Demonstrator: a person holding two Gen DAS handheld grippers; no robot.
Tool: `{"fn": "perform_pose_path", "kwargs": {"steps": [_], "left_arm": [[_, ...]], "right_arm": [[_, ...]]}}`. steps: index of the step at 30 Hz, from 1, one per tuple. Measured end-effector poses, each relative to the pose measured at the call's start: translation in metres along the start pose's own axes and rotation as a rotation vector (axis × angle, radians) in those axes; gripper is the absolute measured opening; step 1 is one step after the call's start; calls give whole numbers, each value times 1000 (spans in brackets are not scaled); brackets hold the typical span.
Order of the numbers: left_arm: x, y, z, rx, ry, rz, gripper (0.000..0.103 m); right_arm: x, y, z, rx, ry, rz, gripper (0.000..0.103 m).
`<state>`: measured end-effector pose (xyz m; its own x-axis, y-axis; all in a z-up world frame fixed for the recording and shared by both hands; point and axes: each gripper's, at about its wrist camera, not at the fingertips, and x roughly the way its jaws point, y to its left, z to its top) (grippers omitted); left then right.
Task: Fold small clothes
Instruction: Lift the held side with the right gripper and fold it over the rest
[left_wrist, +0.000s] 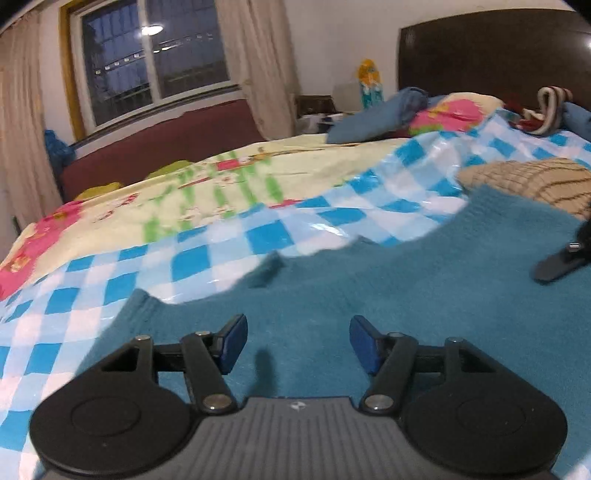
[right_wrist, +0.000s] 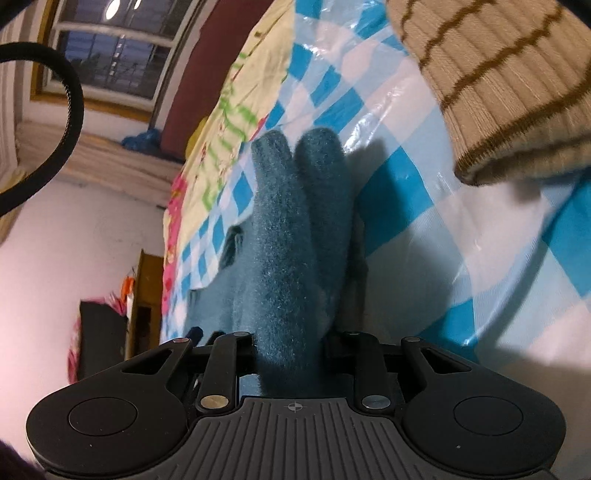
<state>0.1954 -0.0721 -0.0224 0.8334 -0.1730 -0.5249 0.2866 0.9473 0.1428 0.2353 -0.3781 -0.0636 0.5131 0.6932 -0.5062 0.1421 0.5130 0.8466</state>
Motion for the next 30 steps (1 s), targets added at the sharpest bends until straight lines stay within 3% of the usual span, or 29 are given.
{"fn": "perform_pose_path", "kwargs": {"steps": [3,8,12,18,22,24,30], "left_arm": [[14,2,-13,-31,34,-15,67],[14,-5,-35,-17,-30,0,67],[13,-1,-41,-40,-51,-11,67],[-1,24,-32,-122,-14,-84,66],[-33,51,-40,-153,-33,-63,66],[-27,57,-54,-189,7,-89,66],[-21,59,-63,-213,-4,-107,66]], "right_arm": [[0,10,-1,26,-15,3,25],[0,34,-4,16,-29,10,25],[7,68,-8,-3,-35,2,25],[35,128,-18,-85,-37,-29,25],[47,145,-22,-91,-53,-55,25],[53,148,-25,-79,-61,-74,25],[72,160,-43,-23,-93,-93,25]]}}
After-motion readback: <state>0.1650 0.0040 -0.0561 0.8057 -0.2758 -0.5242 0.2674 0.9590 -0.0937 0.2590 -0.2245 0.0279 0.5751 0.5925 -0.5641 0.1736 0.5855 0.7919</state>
